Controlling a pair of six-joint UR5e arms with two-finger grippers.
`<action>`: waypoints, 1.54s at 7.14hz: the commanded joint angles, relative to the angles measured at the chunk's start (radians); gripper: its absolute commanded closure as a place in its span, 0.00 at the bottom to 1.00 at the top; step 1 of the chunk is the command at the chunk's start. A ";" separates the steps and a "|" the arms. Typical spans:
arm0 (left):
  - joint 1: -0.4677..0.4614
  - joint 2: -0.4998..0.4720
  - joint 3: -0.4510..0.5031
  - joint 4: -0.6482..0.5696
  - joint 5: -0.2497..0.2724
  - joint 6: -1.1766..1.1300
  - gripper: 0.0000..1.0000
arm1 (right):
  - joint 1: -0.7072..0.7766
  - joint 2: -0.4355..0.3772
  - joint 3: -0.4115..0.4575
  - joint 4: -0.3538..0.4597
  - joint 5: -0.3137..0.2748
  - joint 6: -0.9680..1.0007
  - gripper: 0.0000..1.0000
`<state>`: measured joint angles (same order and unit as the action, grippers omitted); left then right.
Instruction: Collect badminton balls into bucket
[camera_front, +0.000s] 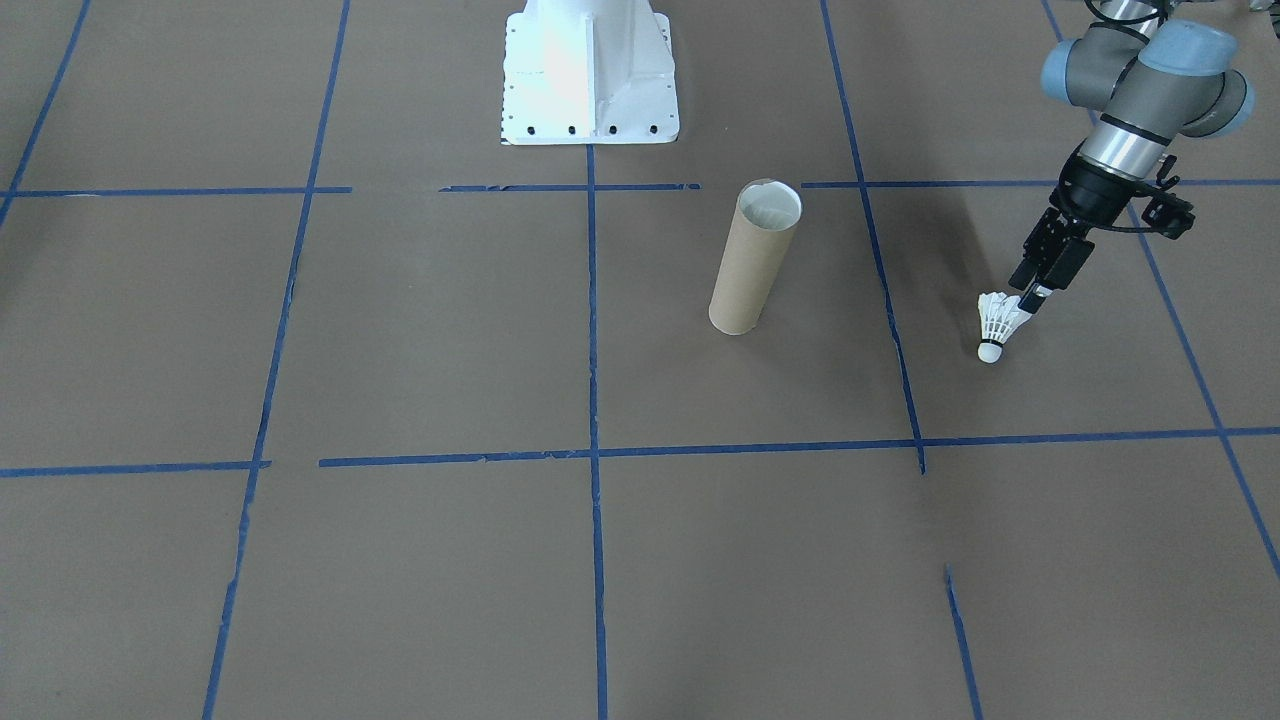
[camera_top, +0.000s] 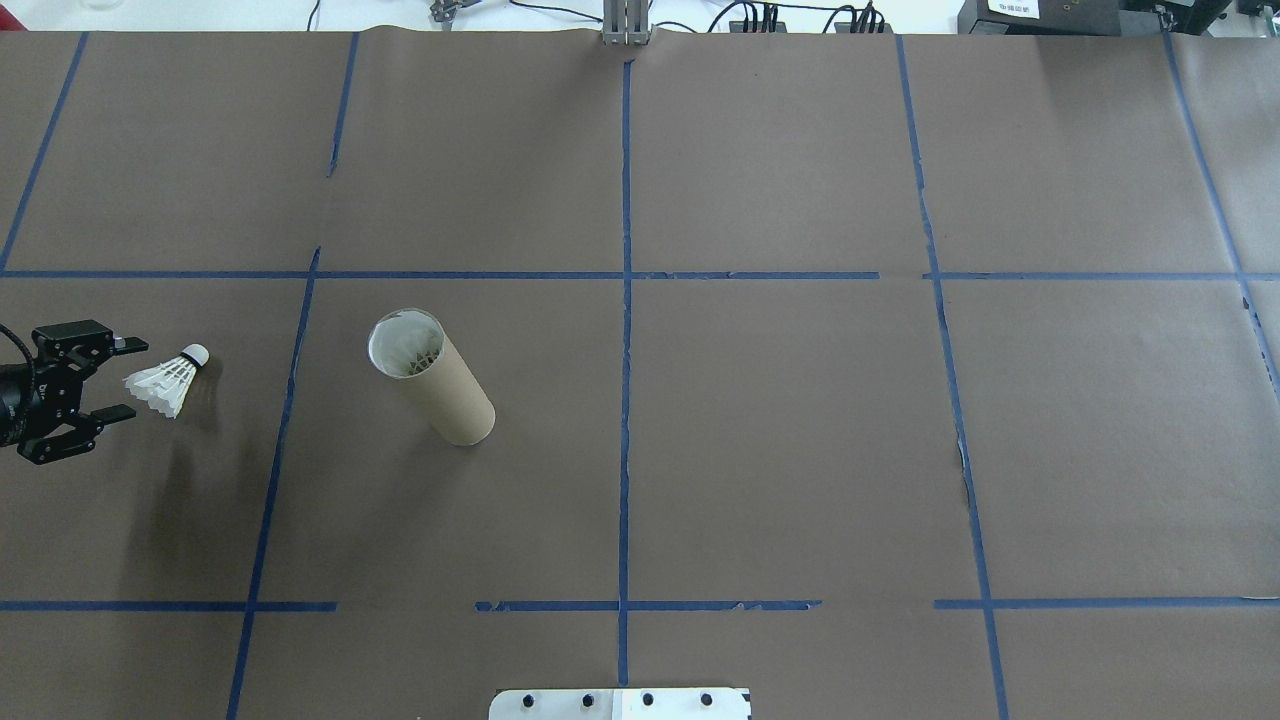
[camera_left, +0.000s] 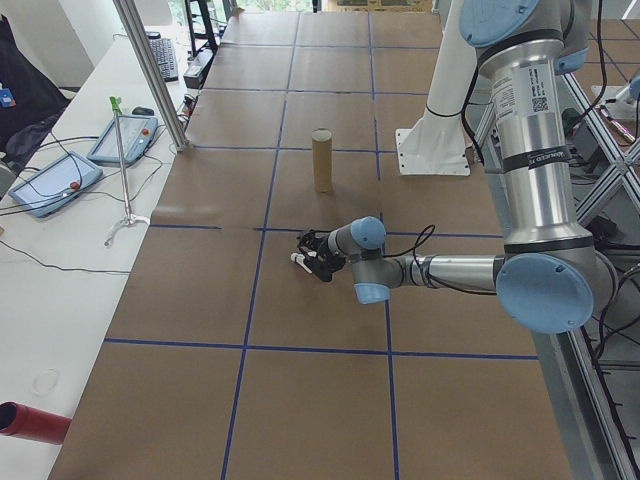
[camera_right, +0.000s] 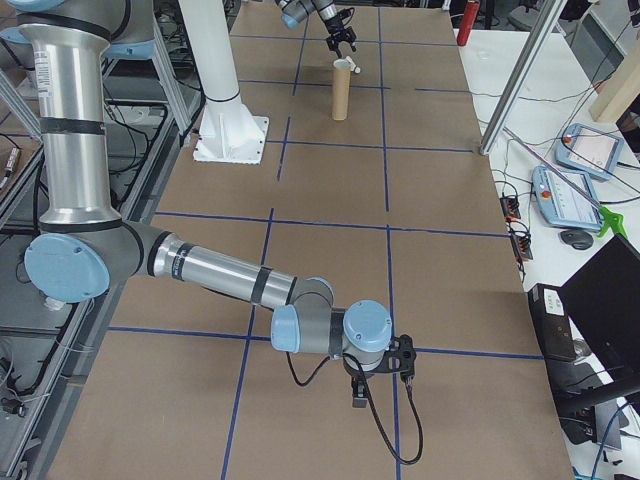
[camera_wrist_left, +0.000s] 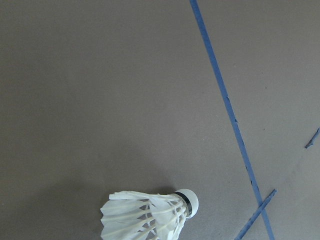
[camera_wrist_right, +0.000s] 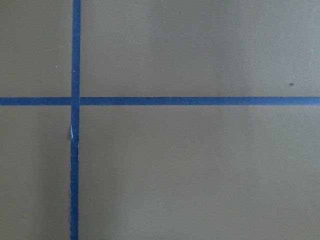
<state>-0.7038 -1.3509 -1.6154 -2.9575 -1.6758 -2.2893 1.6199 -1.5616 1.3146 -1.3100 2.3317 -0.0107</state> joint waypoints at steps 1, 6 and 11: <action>0.009 -0.031 0.031 0.005 0.028 -0.015 0.45 | 0.000 0.000 0.000 0.000 0.000 0.000 0.00; 0.006 -0.027 0.011 0.005 0.021 -0.012 0.96 | 0.000 0.000 0.000 0.000 0.000 0.000 0.00; -0.048 -0.033 -0.185 0.292 -0.209 0.268 1.00 | 0.000 0.000 0.002 0.000 0.000 0.000 0.00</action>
<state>-0.7232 -1.3765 -1.7371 -2.7914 -1.8188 -2.1631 1.6199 -1.5616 1.3160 -1.3100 2.3317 -0.0107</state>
